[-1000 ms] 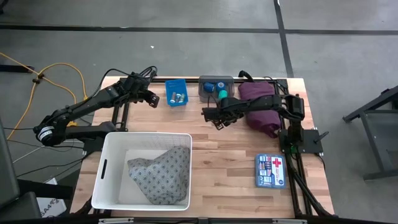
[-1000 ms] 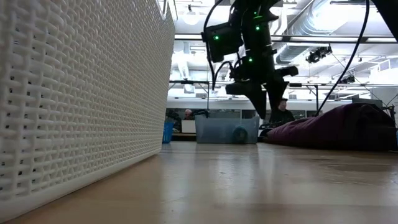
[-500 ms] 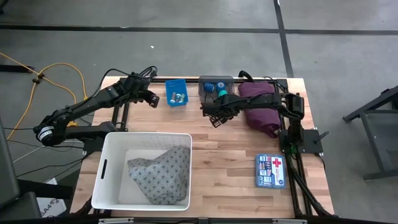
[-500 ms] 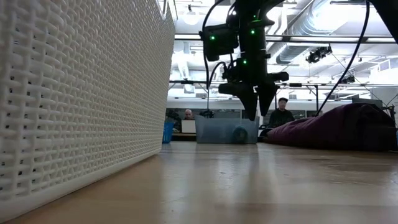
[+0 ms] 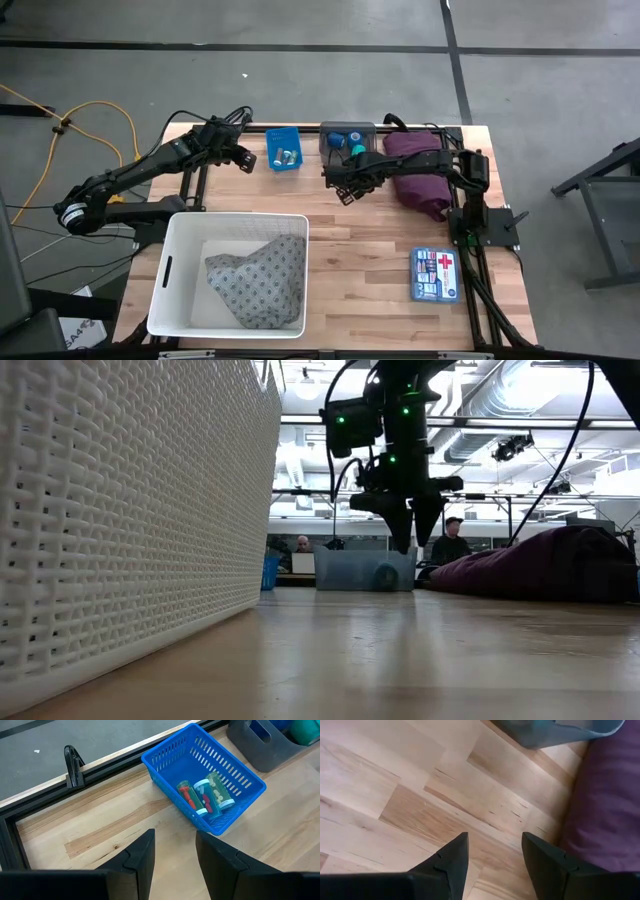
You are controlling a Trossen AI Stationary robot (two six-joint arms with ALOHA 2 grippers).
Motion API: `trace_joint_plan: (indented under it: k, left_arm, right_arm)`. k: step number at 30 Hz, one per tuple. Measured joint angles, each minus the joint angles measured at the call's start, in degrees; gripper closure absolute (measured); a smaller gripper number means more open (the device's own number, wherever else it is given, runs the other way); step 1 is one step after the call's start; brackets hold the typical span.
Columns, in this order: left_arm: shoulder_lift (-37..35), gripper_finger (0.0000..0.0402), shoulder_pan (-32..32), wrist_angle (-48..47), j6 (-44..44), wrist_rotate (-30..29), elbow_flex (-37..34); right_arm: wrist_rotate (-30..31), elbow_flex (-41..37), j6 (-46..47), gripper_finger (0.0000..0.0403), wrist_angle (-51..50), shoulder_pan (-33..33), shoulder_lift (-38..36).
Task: Pick & place medical supplies in basket/bin
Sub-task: Put the purple patient gown into the white bin
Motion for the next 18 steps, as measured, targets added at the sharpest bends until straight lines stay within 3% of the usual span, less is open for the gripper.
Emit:
trace_joint_plan:
  k: [18]
  left_arm:
    - [0.0, 0.0265, 0.0, 0.0, 0.0, 0.0, 0.0]
  right_arm:
    - [-0.5, 0.0, 26.8, 0.0216, -8.9, -2.0, 0.0]
